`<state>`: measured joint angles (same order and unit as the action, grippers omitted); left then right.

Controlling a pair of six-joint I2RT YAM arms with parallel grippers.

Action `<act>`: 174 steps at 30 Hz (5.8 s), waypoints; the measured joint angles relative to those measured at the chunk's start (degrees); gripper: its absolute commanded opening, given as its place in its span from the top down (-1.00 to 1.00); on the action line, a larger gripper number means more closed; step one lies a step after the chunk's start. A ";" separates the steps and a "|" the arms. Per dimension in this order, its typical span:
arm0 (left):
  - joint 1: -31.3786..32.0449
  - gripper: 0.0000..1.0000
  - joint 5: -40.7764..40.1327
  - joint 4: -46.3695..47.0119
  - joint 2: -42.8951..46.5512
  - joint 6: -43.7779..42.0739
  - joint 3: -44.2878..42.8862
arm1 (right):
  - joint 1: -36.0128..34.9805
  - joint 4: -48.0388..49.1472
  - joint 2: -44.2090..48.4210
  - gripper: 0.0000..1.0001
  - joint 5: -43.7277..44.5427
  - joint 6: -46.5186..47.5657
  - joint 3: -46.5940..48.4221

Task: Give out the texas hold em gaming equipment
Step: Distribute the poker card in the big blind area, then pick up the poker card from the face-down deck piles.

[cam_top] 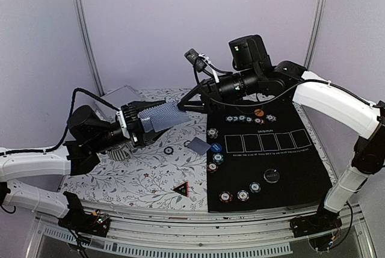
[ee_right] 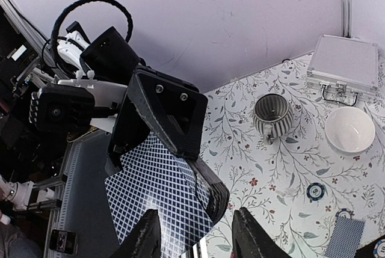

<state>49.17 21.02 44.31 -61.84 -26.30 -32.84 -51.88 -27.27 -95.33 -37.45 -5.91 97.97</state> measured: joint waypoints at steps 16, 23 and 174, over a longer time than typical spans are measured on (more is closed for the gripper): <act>0.00 -0.12 -0.37 0.00 0.00 -0.02 0.00 | 0.15 -6.38 -1.68 -0.20 -0.44 -4.20 2.95; -0.02 -0.12 -0.37 -0.09 -0.02 -0.02 0.02 | 0.15 -7.72 -4.00 0.14 -1.18 -5.29 3.93; -0.07 -0.12 2.27 1.25 -0.33 1.05 0.00 | -0.39 16.48 -1.25 -0.89 -6.49 -7.34 -8.28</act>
<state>49.10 23.29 45.56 -62.17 -25.26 -32.84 -52.27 -10.79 -96.57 -43.94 -13.26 89.69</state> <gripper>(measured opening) 0.562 0.942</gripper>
